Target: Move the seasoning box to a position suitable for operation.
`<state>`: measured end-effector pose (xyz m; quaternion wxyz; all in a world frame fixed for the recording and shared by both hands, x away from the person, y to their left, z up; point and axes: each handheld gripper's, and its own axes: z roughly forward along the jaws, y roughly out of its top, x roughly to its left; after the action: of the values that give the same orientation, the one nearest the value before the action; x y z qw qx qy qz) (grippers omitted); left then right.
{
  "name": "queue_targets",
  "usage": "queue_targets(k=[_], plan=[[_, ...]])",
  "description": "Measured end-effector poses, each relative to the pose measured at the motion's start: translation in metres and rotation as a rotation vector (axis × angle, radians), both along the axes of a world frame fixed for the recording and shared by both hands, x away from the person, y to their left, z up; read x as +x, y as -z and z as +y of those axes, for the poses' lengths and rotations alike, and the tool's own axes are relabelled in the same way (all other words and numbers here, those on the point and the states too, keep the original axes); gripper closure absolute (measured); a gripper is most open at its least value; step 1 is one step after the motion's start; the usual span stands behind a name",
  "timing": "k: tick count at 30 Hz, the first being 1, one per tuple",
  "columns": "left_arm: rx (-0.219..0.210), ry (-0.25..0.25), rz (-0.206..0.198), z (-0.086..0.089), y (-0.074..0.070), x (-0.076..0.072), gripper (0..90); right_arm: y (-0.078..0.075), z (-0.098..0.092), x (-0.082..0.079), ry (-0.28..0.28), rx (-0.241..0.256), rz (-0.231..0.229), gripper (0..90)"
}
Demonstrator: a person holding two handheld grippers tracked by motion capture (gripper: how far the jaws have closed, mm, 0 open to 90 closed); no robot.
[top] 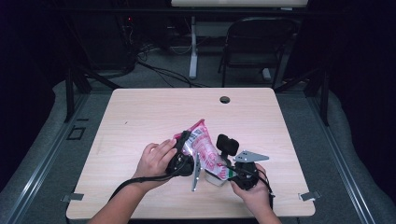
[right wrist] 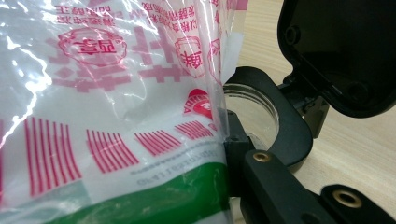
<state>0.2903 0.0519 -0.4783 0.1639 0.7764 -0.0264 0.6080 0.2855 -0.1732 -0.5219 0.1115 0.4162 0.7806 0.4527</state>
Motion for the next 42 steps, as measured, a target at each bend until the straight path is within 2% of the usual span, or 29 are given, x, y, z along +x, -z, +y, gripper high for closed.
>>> queue_targets(k=[42], plan=[[-0.005,0.02,-0.016,-0.0052,-0.0071,-0.0015,67.0,0.0003,0.0002,0.0001,0.008,0.001,-0.005,89.3]])
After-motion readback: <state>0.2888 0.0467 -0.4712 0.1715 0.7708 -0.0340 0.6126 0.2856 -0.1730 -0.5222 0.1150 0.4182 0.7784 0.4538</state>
